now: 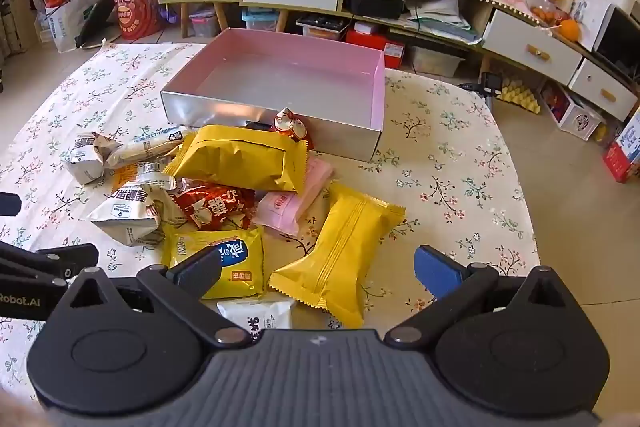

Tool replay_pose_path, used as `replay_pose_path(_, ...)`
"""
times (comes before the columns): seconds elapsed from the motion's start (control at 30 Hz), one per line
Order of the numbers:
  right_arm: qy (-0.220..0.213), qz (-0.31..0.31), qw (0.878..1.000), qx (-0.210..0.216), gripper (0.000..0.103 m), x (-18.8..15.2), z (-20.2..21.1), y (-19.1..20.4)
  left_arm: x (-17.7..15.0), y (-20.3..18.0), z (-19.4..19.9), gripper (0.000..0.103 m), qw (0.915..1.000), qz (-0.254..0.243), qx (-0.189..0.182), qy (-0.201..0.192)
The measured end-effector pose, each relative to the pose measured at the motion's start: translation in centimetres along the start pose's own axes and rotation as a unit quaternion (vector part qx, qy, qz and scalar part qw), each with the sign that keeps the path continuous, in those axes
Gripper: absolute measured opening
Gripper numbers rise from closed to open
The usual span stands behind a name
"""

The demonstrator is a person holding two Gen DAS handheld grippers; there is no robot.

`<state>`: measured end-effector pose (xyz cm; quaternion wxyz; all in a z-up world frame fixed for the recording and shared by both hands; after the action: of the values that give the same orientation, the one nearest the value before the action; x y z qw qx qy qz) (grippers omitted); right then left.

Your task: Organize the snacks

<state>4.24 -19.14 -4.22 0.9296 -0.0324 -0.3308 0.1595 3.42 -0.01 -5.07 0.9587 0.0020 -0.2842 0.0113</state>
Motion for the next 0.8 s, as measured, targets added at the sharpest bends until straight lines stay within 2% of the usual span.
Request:
replay_pose_path(0.33,-0.002,0.007,1.0,-0.001,0.103,-0.45,-0.31,0.37,0.03,-0.17,0.58,0.103,0.9998,0.005,-0.009,-0.016)
replay_pose_path(0.8,-0.002,0.009,1.0,0.002,0.103,-0.23,-0.39,0.44,-0.02,-0.19,0.52,0.103,0.9998,0.006,-0.013,-0.014)
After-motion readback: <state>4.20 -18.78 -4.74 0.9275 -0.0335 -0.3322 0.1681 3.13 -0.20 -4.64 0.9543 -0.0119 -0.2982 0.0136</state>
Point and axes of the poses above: each gripper's, at about its wrist camera, not at the fingertips, and z roughly against the way its jaws point, y to its left, x to its top, the point moved 6 cm from there along -z, roughly the way its jaws point, and after that the axes turned 7 degrees about z, right-handed, at the moved point
